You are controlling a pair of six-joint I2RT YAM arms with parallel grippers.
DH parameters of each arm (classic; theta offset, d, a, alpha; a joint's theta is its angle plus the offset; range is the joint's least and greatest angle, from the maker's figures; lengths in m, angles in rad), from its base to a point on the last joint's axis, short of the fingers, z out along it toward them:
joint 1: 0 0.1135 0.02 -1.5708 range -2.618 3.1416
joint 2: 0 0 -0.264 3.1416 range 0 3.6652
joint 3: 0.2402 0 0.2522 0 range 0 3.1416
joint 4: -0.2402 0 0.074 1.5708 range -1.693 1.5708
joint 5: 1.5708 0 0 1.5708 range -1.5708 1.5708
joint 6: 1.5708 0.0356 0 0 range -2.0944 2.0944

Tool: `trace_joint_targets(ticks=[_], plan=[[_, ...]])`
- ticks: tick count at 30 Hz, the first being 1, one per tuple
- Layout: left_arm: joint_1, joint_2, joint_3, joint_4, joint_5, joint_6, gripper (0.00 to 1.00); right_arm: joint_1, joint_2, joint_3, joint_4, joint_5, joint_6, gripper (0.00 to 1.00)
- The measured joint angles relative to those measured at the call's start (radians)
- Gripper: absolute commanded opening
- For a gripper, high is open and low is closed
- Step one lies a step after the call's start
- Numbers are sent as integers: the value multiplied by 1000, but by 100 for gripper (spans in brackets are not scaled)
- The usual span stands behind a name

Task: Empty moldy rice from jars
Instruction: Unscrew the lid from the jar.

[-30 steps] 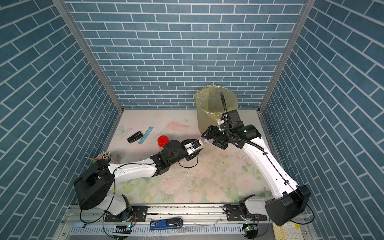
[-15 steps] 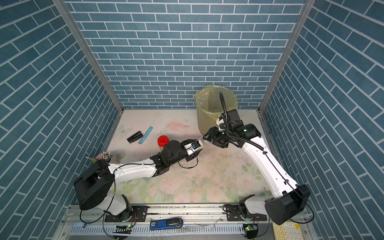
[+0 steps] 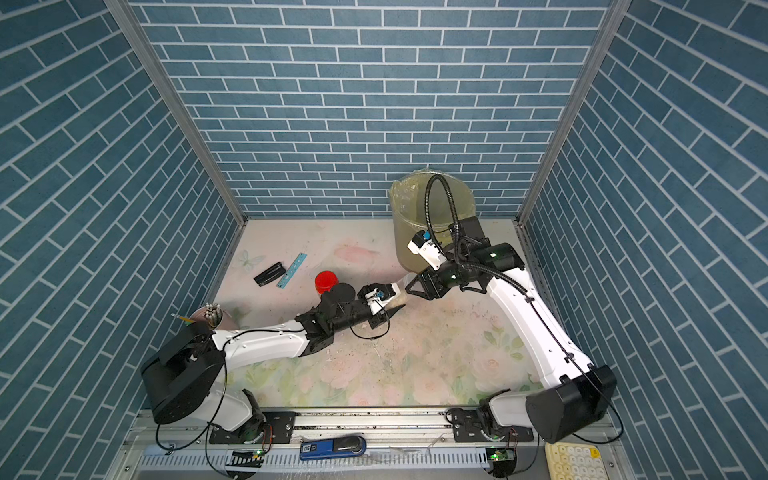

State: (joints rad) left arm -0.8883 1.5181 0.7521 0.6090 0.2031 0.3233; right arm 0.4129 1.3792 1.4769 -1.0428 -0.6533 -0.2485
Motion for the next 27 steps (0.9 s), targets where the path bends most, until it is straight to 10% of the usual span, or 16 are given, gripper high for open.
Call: trace_joint_targets(ticks=[5,14,27], plan=[[11,0,0,-1,-11,-21,27,-17,76,65,-48,-51,-121,27],[10,-15,0,3,-25,-27,30,-21,87,90,-48,-85,-159,65],[11,-19,0,26,-26,-13,31,-42,-86,-148,106,-82,-79,73]])
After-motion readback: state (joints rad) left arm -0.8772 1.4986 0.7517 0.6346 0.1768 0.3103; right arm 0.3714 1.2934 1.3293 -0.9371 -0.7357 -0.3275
